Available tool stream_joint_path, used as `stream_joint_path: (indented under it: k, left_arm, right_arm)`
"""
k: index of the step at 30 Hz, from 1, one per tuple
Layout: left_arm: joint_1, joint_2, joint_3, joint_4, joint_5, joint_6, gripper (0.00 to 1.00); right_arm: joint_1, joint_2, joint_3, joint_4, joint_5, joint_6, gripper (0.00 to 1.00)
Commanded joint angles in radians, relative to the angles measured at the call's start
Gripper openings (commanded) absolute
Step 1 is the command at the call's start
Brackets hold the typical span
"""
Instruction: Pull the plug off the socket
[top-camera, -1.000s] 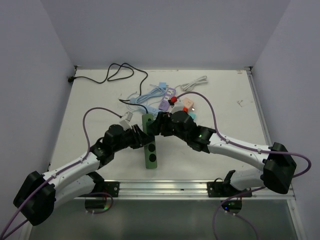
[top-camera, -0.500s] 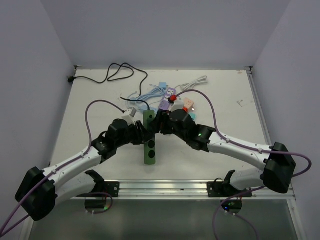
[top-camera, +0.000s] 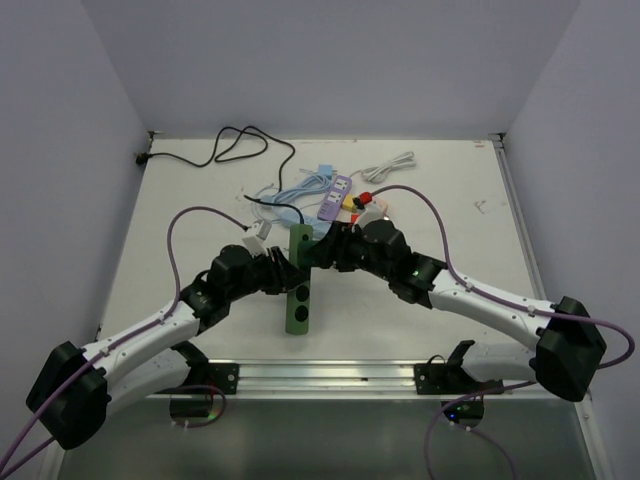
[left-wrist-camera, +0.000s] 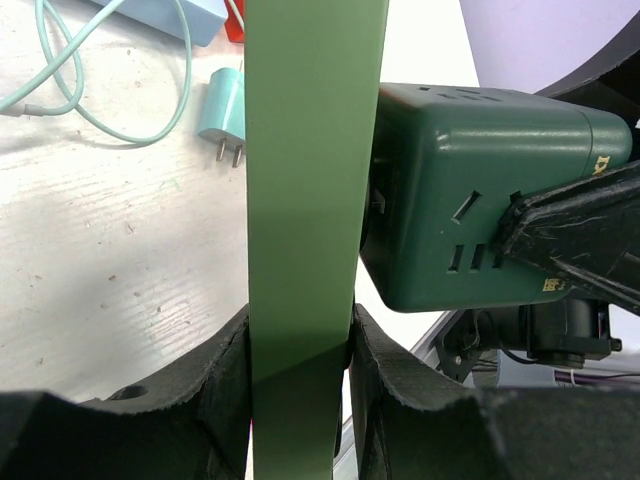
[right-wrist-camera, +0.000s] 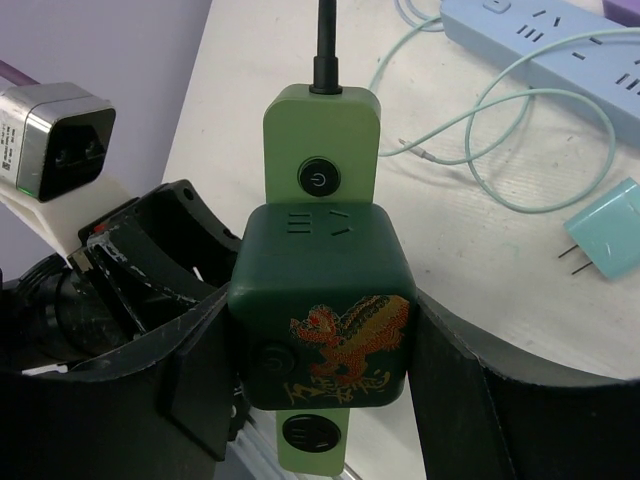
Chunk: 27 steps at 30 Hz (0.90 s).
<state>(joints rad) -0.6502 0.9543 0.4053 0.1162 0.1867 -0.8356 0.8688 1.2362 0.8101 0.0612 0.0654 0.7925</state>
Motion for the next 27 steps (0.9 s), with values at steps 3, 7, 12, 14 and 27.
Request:
stream_joint_path:
  k: [3,7,12,14,27]
  left_arm:
    - [0.060,0.012,-0.033,-0.196,-0.225,0.006,0.00]
    - [0.061,0.043,-0.003,-0.251,-0.308,0.027,0.00]
    - [0.058,0.084,0.036,-0.308,-0.381,0.050,0.00]
    - [0.057,0.113,0.061,-0.331,-0.412,0.061,0.00]
    - [0.015,0.192,0.142,-0.426,-0.570,0.078,0.00]
  right_arm:
    - [-0.085,-0.095,0.023,-0.004,0.148,-0.033,0.23]
    - [-0.080,-0.072,0.053,-0.032,0.162,-0.033,0.22]
    - [-0.019,-0.026,0.132,-0.101,0.247,-0.050,0.22]
    - [0.004,-0.001,0.161,-0.124,0.276,-0.052,0.22]
    - [0.007,-0.029,0.196,-0.232,0.356,-0.071,0.26]
